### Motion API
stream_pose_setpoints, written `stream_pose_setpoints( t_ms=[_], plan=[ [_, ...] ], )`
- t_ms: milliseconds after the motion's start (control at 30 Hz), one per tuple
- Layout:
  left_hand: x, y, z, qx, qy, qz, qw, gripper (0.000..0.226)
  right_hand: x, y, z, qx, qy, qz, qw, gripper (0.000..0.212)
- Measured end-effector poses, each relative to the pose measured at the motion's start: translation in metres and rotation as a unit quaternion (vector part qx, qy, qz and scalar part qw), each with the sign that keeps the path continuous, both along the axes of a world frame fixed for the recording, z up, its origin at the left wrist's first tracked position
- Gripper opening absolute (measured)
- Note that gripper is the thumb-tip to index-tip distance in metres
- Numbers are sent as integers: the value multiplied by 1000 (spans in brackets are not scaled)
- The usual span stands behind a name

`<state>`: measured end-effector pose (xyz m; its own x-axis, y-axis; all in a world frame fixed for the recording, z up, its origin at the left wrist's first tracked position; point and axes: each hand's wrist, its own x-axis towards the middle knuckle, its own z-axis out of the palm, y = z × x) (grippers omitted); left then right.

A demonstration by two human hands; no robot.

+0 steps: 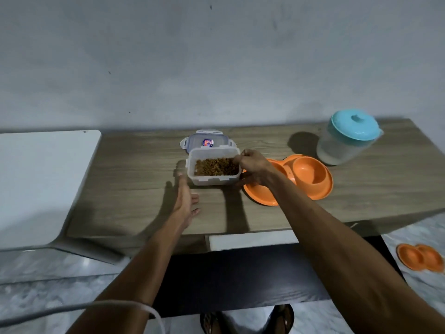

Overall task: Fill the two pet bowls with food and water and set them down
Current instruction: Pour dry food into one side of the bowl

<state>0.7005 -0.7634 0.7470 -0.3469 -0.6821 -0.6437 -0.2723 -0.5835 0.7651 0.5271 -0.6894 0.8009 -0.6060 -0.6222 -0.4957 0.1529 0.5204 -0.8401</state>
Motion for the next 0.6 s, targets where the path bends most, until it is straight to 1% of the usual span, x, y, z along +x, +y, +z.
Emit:
stream_pose_setpoints(
  t_ms=[67,133,200,300,367,400,467,500,533,600],
  plan=[
    [-11,8,4,-41,-39,-38,998,78,-14,16,13,-17,1,-29,999,11],
    [-30,19,8,-125,-76,-53,988,70,-29,34,26,-33,10,-49,998,9],
    [-52,34,14,-179,-74,-77,978,57,-46,54,39,-38,31,-68,997,10],
    [-83,59,12,-241,-74,-162,954,52,-67,88,52,-52,57,-97,992,11],
    [-92,72,8,-306,-102,-236,917,54,-76,110,57,-49,90,-102,990,15],
    [-94,76,6,-341,-123,-276,890,58,-80,121,59,-46,110,-101,988,16],
    [-95,83,1,-422,-185,-349,816,70,-86,139,61,-37,152,-97,983,10],
    [-94,85,-1,-452,-210,-369,785,75,-87,146,61,-26,172,-94,980,10],
    [-94,86,-4,-465,-224,-379,768,80,-88,152,60,-13,194,-92,976,12],
    [-94,86,-11,-467,-237,-385,760,87,-90,159,57,12,242,-88,966,19]
  ],
)
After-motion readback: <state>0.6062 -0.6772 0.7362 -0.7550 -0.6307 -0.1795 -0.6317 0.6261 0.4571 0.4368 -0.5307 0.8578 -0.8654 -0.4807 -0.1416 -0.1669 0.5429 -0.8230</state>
